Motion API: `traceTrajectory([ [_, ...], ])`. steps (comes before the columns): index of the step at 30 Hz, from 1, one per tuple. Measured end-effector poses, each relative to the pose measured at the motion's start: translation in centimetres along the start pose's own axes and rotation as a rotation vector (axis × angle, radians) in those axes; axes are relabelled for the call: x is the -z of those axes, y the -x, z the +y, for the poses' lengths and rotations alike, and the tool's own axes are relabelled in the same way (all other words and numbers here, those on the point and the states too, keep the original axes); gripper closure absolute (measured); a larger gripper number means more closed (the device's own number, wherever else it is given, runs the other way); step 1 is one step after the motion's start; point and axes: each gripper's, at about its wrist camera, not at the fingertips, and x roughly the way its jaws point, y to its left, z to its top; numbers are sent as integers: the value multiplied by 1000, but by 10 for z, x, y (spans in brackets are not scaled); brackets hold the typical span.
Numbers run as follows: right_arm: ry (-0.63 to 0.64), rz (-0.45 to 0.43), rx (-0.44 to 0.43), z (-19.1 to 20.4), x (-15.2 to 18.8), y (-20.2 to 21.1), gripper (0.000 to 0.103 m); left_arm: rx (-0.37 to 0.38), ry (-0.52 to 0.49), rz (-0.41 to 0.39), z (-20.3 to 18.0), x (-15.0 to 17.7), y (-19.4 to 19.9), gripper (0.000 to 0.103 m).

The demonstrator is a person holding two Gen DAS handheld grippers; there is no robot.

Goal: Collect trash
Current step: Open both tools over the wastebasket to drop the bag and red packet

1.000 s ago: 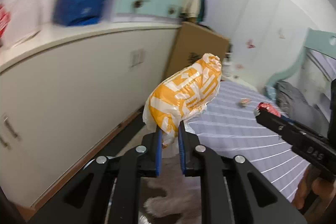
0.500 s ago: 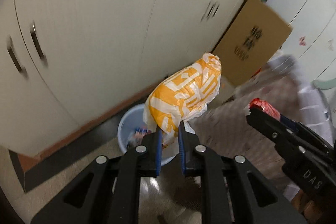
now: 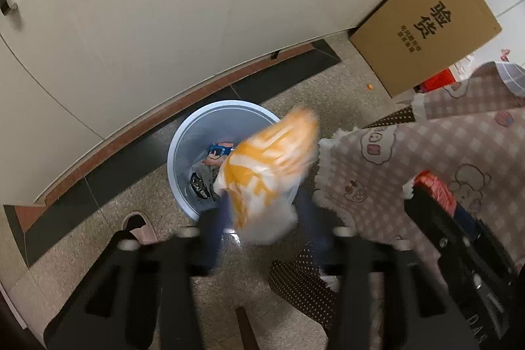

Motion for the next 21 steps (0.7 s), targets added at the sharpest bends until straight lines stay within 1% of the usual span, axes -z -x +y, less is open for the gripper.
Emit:
traceTrajectory([
  [4, 9, 17, -2, 0, 3, -8, 65, 3, 19, -13, 9, 2, 0, 41],
  [7, 11, 29, -8, 1, 5, -16, 65, -11, 20, -19, 10, 4, 2, 40],
  [11, 16, 35, -14, 8, 7, -17, 65, -29, 32, -39, 16, 7, 9, 36],
  [21, 20, -7, -37, 26, -7, -11, 65, -27, 89, -102, 36, 4, 36, 33],
])
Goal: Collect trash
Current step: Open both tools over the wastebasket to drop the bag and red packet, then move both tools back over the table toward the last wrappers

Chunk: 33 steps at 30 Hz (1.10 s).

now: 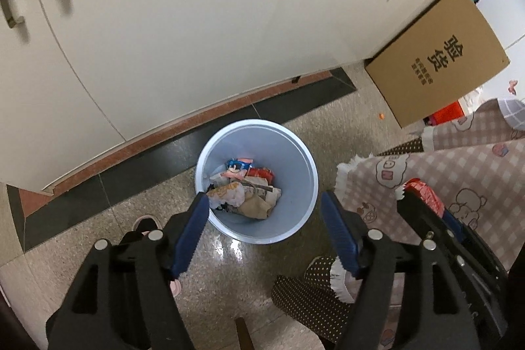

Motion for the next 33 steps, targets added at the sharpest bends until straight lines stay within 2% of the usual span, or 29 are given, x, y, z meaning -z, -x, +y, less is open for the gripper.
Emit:
traceTrajectory([
  [6, 5, -34, -11, 8, -10, 5, 64, -9, 22, -30, 9, -5, 11, 33],
  [13, 12, -94, 0, 12, -19, 14, 48, -40, 31, -54, 11, -4, 21, 30],
  [21, 12, -128, 4, 11, -18, 33, 48, -40, 36, -76, 8, -4, 39, 30],
  [27, -1, -195, -30, 15, -24, 76, 48, 14, 43, -117, -5, -4, 78, 30],
  [33, -17, -325, -74, 12, -34, 149, 45, 53, -1, -270, -44, -7, 150, 28],
])
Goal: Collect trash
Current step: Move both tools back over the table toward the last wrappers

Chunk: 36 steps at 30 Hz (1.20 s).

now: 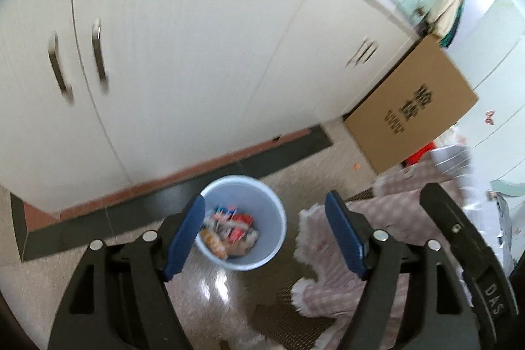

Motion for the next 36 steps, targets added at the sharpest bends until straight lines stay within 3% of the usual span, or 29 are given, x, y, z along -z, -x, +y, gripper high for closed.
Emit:
traceTrajectory([
  [5, -10, -126, 22, -22, -28, 69, 40, 48, -124, -74, -65, -9, 35, 26],
  [9, -23, -200, 92, -62, -42, 117, 38, 79, -248, -97, -132, -4, 48, 25],
  [13, -73, -251, 202, -123, -42, 162, 37, 125, -406, -99, -211, 13, 51, 23],
  [19, -189, -263, 361, -227, -29, 209, 36, 173, -602, -35, -316, 35, 18, 23],
  [28, -472, -171, 448, -364, -7, 215, 34, 237, -746, 110, -427, 54, -53, 23],
  [36, -604, -138, 538, -426, -15, 204, 27, 220, -803, 113, -482, 57, -101, 24],
])
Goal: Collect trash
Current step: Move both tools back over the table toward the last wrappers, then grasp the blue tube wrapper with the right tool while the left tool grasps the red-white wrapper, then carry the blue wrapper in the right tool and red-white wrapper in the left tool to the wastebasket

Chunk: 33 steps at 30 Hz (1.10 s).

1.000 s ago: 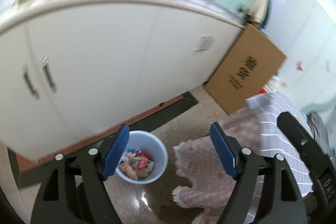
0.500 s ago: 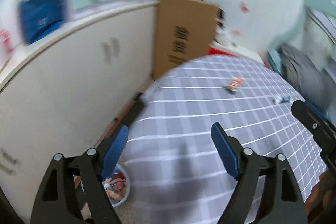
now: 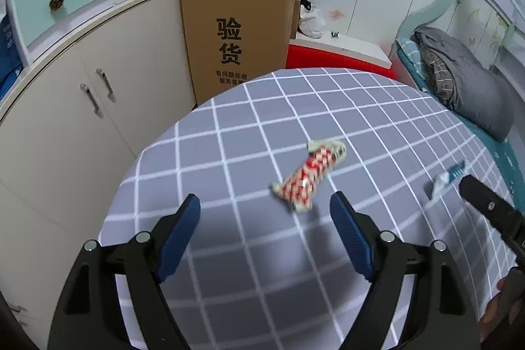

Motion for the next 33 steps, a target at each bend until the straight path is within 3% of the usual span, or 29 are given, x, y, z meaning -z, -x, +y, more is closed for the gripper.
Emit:
traceTrajectory([
  [4, -10, 24, 47, -3, -17, -19, 27, -24, -36, -6, -7, -11, -15, 25],
  [10, 27, 47, 90, 0, -23, -39, 27, -15, -90, 7, -18, -14, -27, 45],
  [11, 40, 46, 99, 1, -23, -40, 28, -5, -99, 9, -19, -15, -27, 54],
  [12, 49, 49, 107, 3, -23, -41, 32, 8, -105, 11, -20, -16, -26, 74],
  [13, 62, 51, 112, 4, -23, -41, 39, 9, -110, 16, -20, -17, -26, 82],
  [15, 88, 58, 133, 8, -23, -42, 44, 14, -105, 21, -19, -16, -25, 86],
  [20, 134, 71, 145, 13, -20, -42, 87, 47, -46, 24, -9, -11, -17, 90],
  [21, 139, 77, 128, 14, -19, -42, 90, 52, -39, 19, -8, -9, -13, 90],
  [27, 181, 88, 17, 27, -3, -26, 94, 42, -32, -30, 10, 7, 26, 91],
  [33, 232, 68, -152, 72, 19, 18, 94, 28, -20, -76, 43, 35, 76, 91],
])
